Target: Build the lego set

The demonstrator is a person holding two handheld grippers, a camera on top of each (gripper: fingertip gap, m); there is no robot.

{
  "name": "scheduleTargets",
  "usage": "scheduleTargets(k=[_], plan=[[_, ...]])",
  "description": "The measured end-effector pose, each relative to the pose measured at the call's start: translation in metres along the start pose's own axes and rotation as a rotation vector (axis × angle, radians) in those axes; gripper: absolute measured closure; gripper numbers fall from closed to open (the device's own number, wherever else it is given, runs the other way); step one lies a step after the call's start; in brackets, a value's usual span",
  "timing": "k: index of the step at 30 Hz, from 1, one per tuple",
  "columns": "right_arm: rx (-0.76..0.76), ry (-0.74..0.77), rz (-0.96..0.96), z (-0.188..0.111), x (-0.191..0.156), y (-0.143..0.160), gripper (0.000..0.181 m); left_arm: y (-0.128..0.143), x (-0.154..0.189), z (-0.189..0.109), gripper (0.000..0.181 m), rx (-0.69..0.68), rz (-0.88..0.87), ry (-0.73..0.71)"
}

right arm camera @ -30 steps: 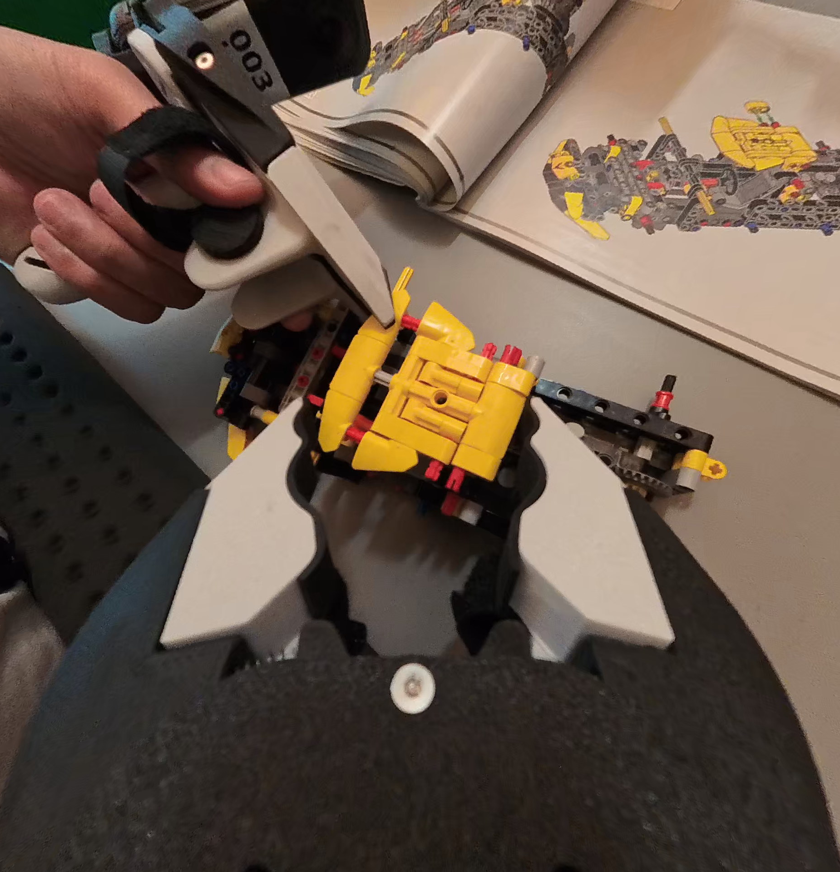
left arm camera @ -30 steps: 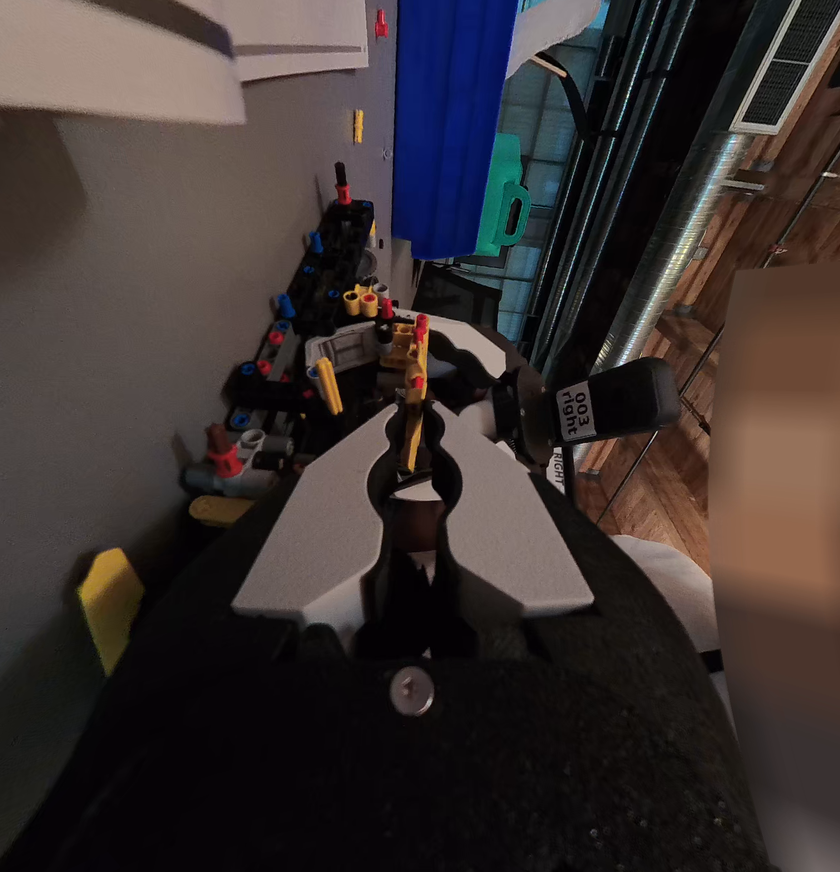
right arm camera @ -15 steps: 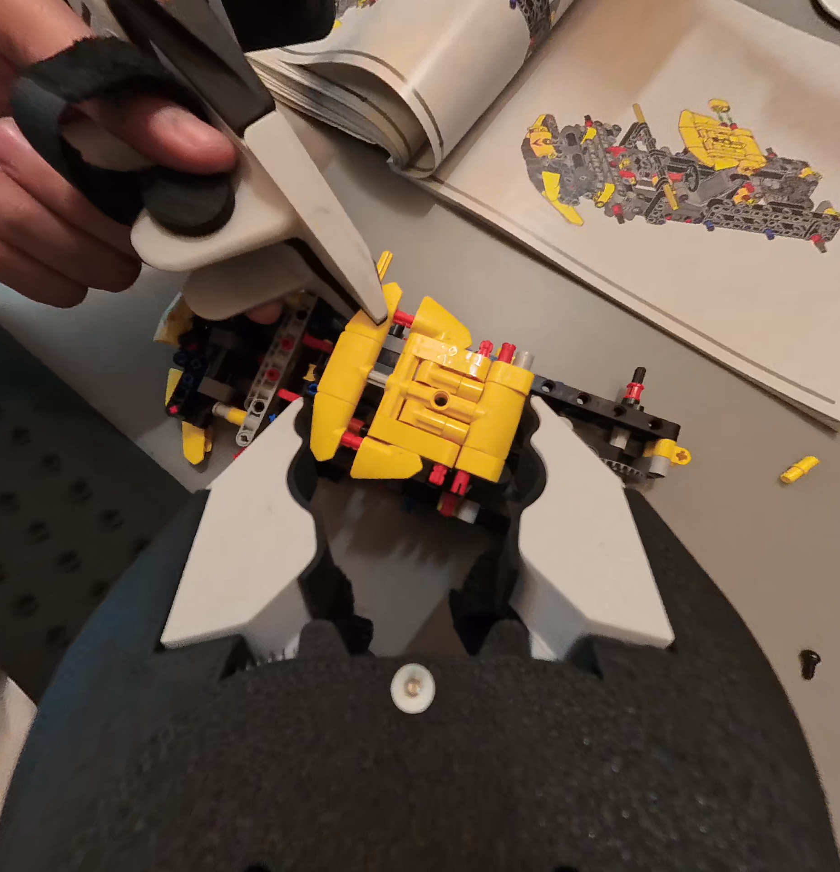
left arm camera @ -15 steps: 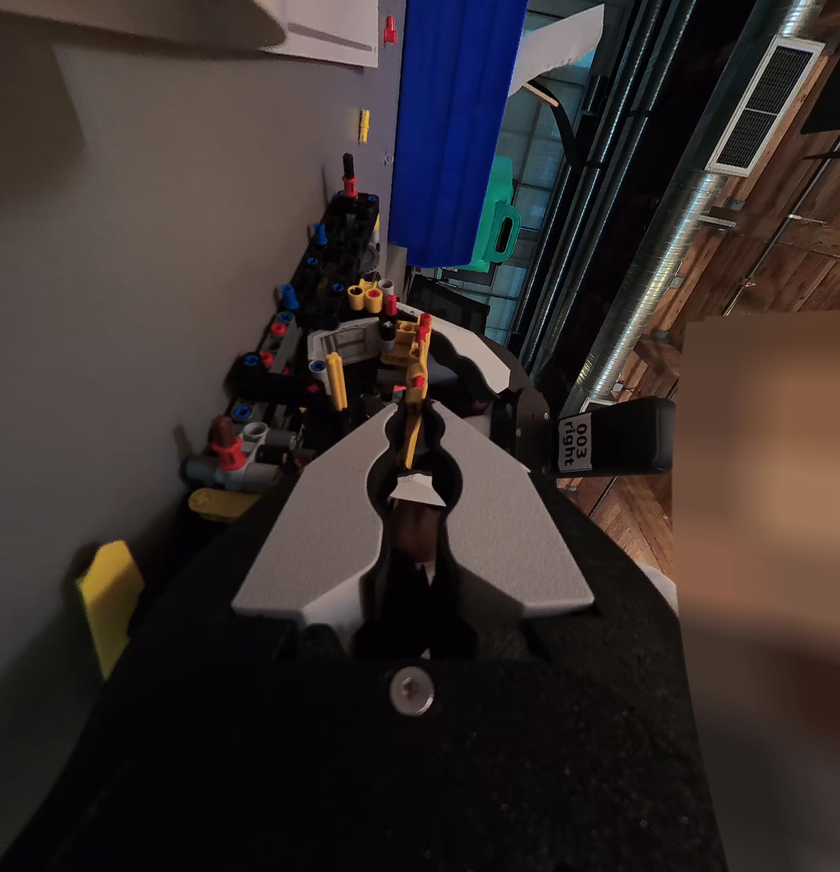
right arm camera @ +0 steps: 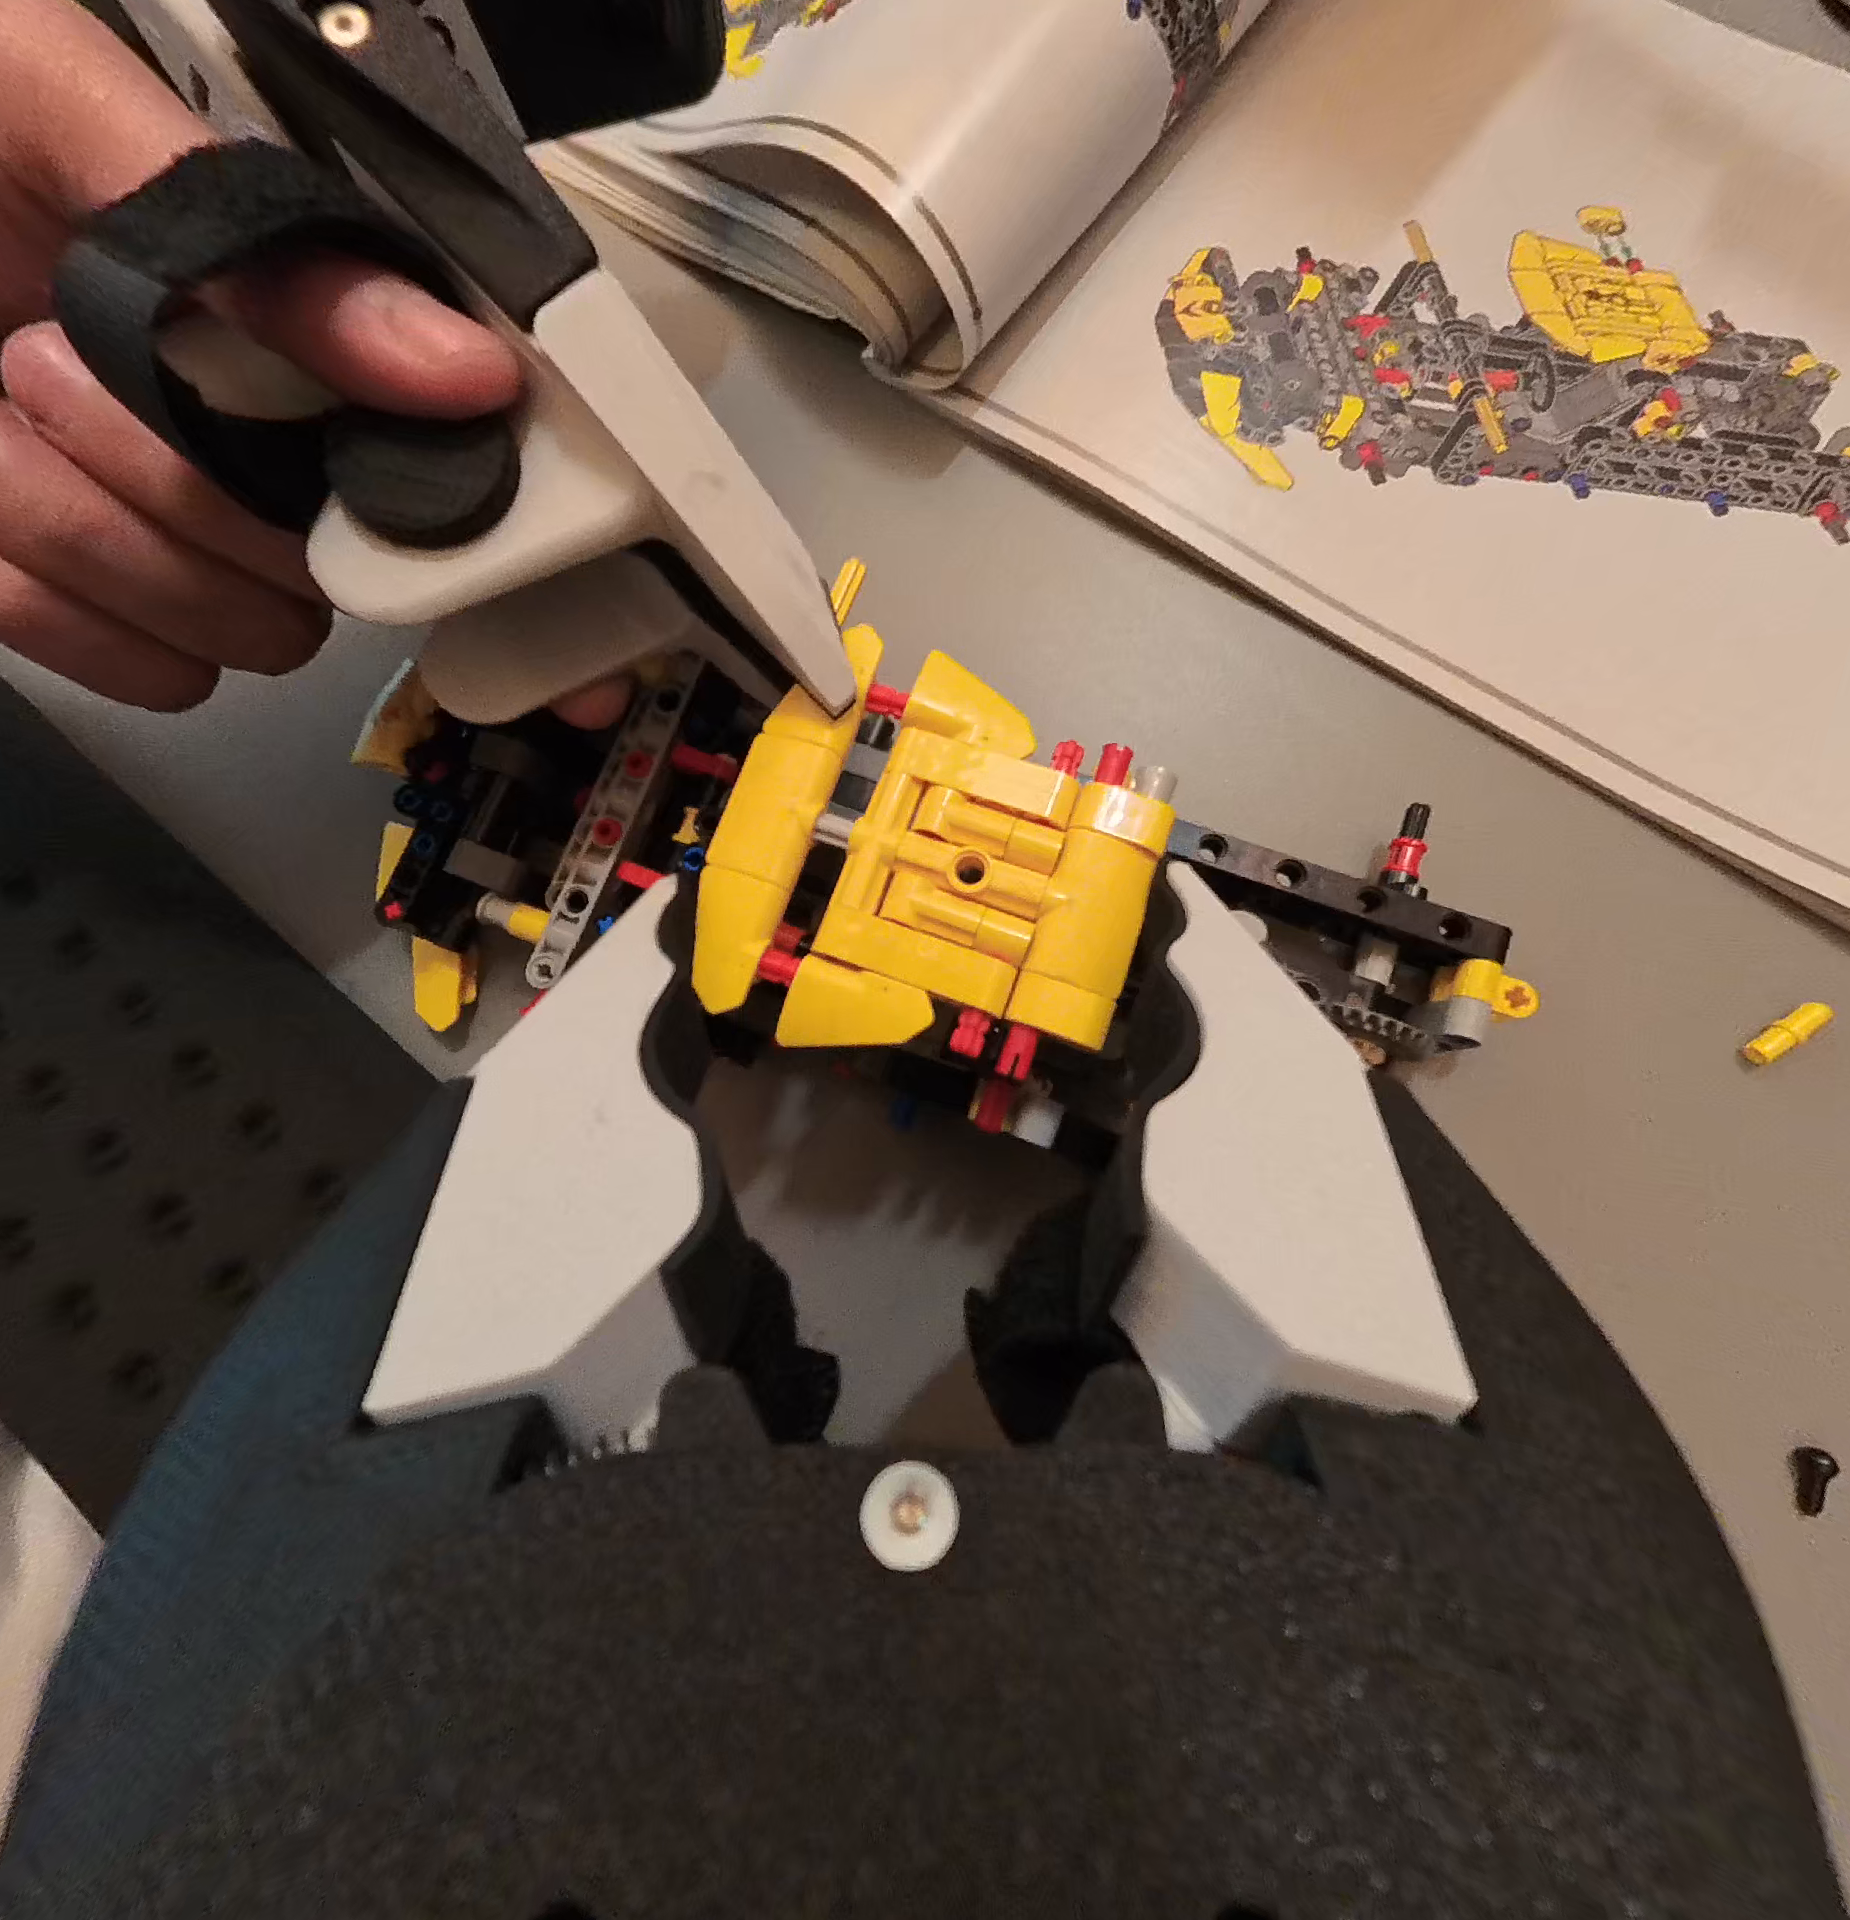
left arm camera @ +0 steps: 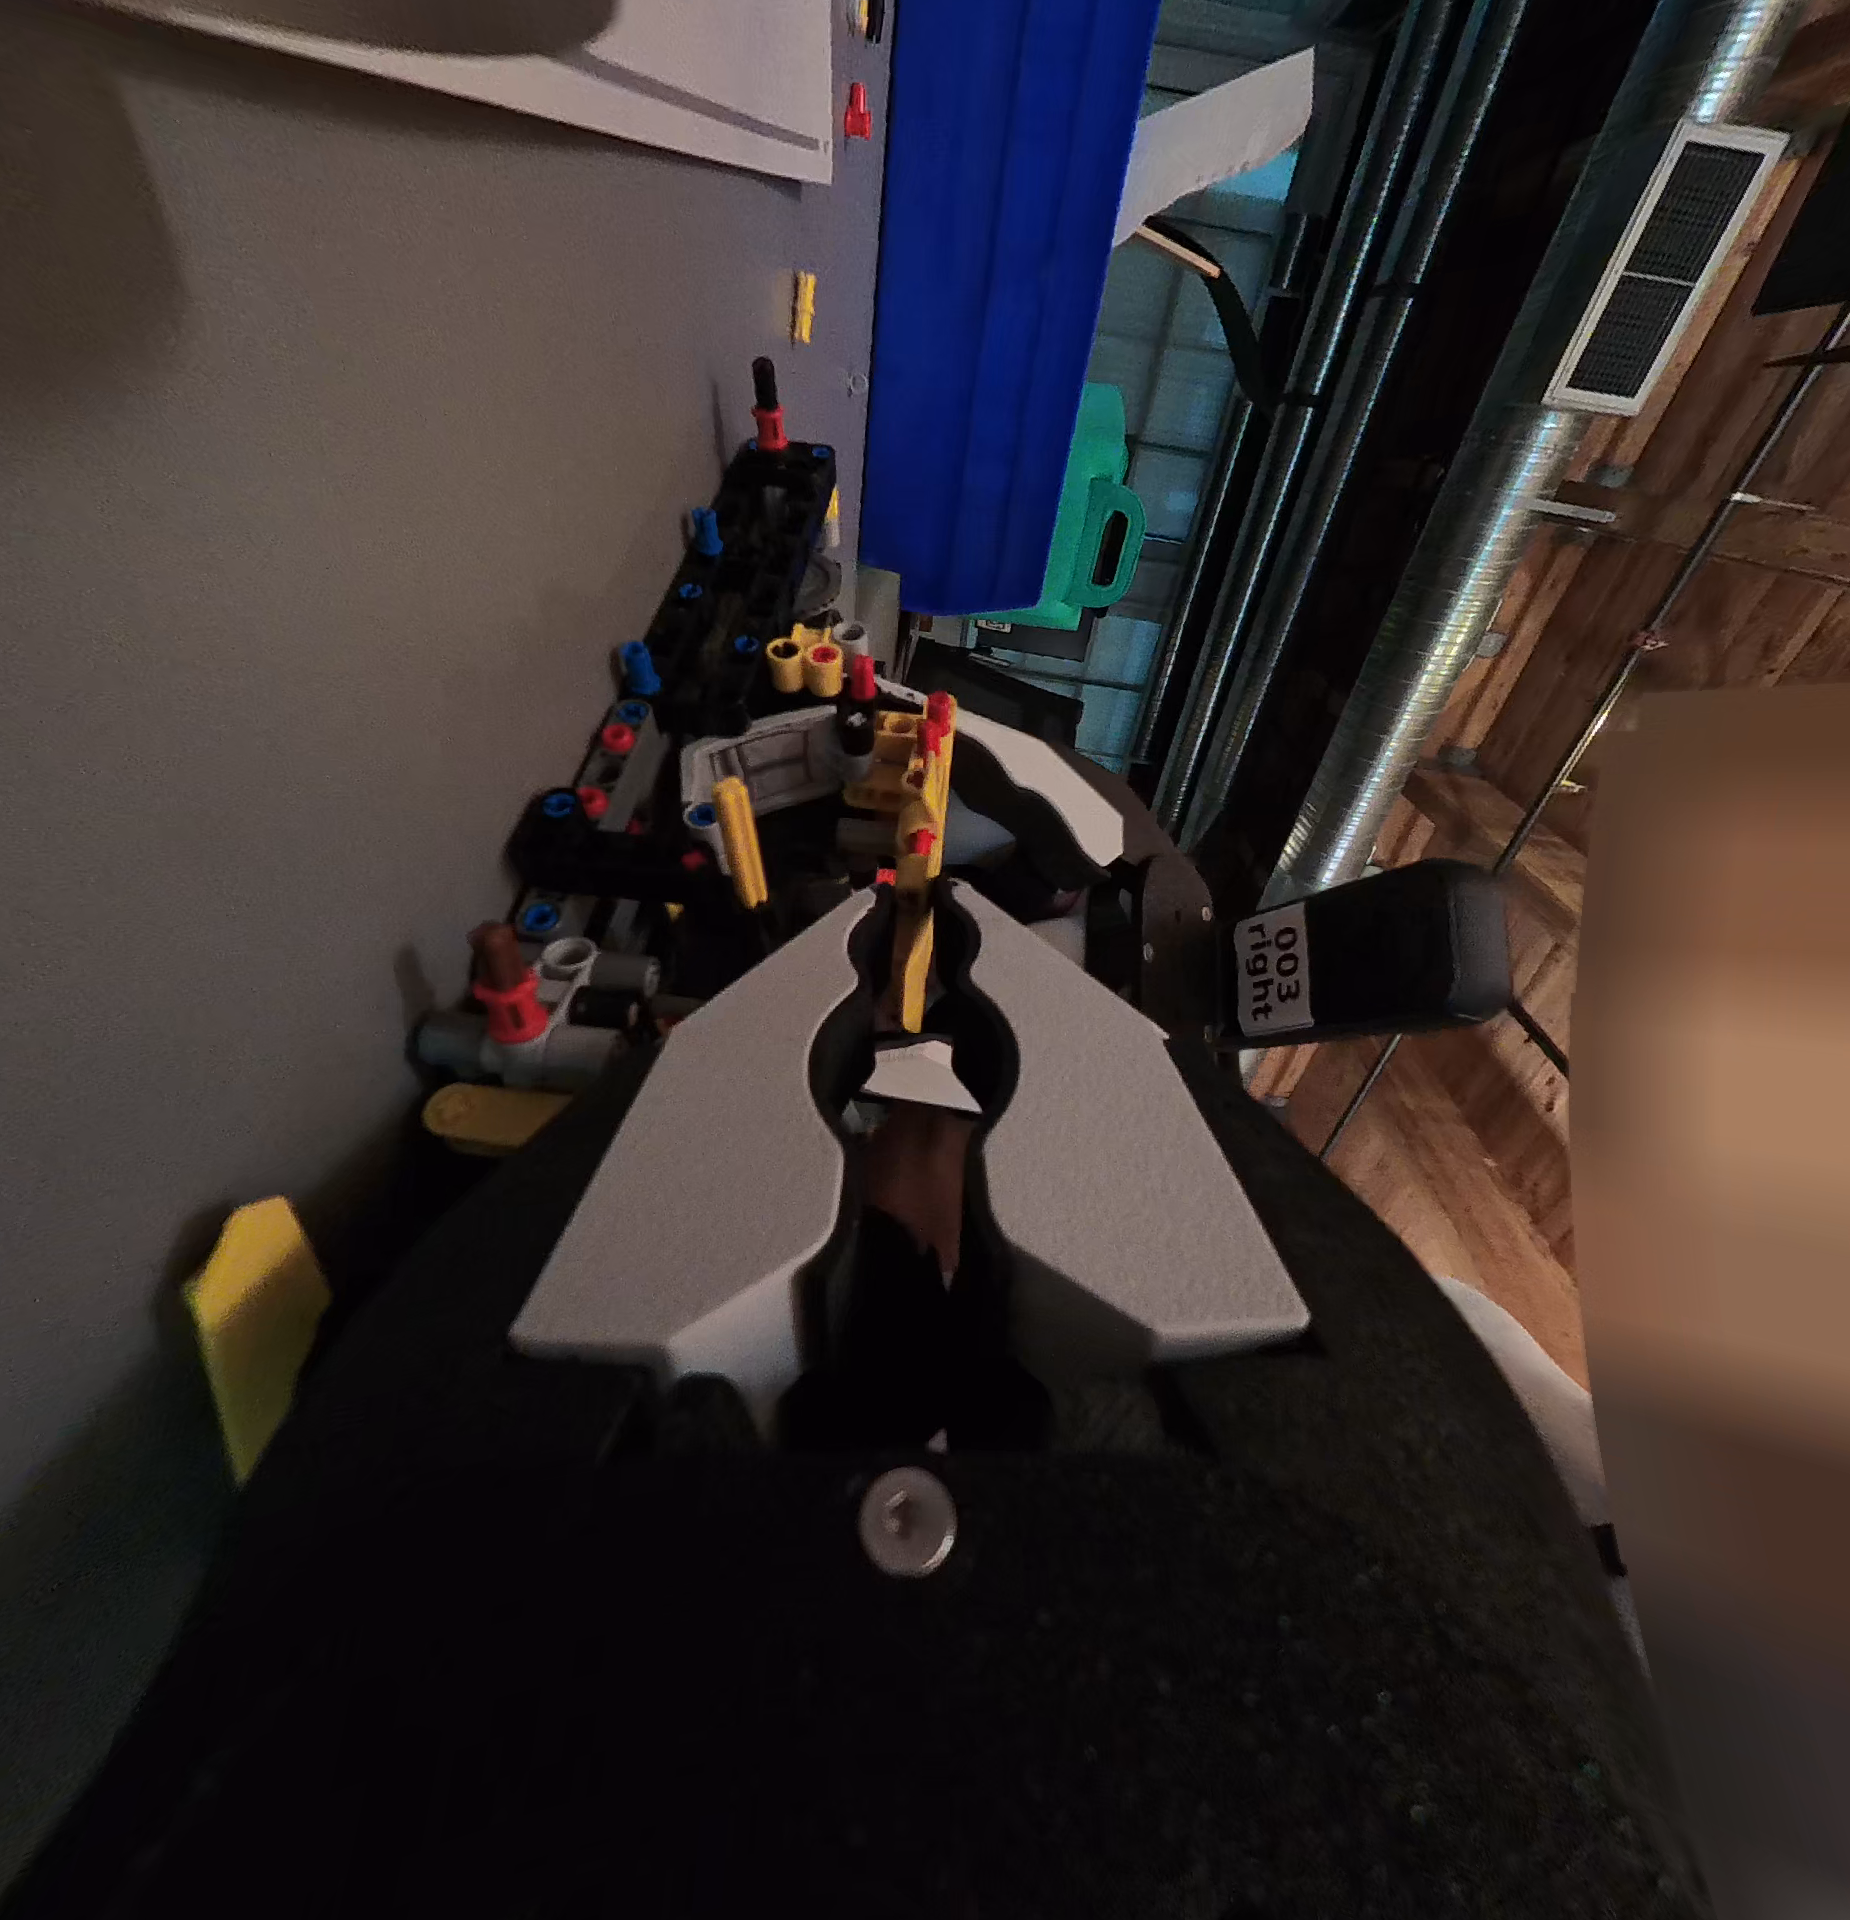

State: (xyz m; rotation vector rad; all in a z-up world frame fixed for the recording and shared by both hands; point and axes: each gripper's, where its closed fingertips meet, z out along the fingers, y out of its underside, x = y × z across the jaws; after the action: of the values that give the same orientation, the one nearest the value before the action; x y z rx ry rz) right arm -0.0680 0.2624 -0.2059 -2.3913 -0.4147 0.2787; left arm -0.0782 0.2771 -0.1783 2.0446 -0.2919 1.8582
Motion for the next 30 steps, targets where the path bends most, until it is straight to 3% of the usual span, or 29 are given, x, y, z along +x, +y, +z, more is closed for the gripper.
scheduleTargets(k=[5, 7, 11, 15, 18, 20, 25, 30], plan=[[0.033, -0.057, -0.003, -0.003, -0.002, -0.001, 0.097, 0.008, 0.004, 0.0, 0.171, -0.105, 0.357, -0.097], [0.026, -0.08, -0.045, -0.005, -0.003, 0.002, 0.097, 0.011, 0.012, -0.007, 0.154, -0.158, 0.516, -0.106], [0.021, -0.153, -0.185, -0.007, 0.003, 0.004, 0.097, 0.005, 0.024, -0.021, 0.149, -0.26, 1.045, -0.184], [0.041, -0.26, -0.265, -0.004, 0.01, -0.001, 0.096, 0.002, 0.021, -0.007, 0.146, -0.396, 1.55, -0.239], [0.045, -0.253, -0.238, -0.005, 0.014, -0.003, 0.096, -0.006, 0.006, 0.005, 0.145, -0.481, 1.618, -0.254], [0.096, -0.228, -0.175, -0.01, 0.014, -0.007, 0.086, -0.009, 0.0, 0.008, 0.141, -0.528, 1.631, -0.229], [0.205, -0.101, 0.026, -0.017, 0.028, -0.007, 0.083, 0.002, -0.002, 0.014, 0.14, -0.611, 1.675, -0.12], [0.205, -0.011, 0.01, -0.01, 0.023, -0.008, 0.085, 0.004, -0.001, 0.021, 0.139, -0.628, 1.613, -0.045]])
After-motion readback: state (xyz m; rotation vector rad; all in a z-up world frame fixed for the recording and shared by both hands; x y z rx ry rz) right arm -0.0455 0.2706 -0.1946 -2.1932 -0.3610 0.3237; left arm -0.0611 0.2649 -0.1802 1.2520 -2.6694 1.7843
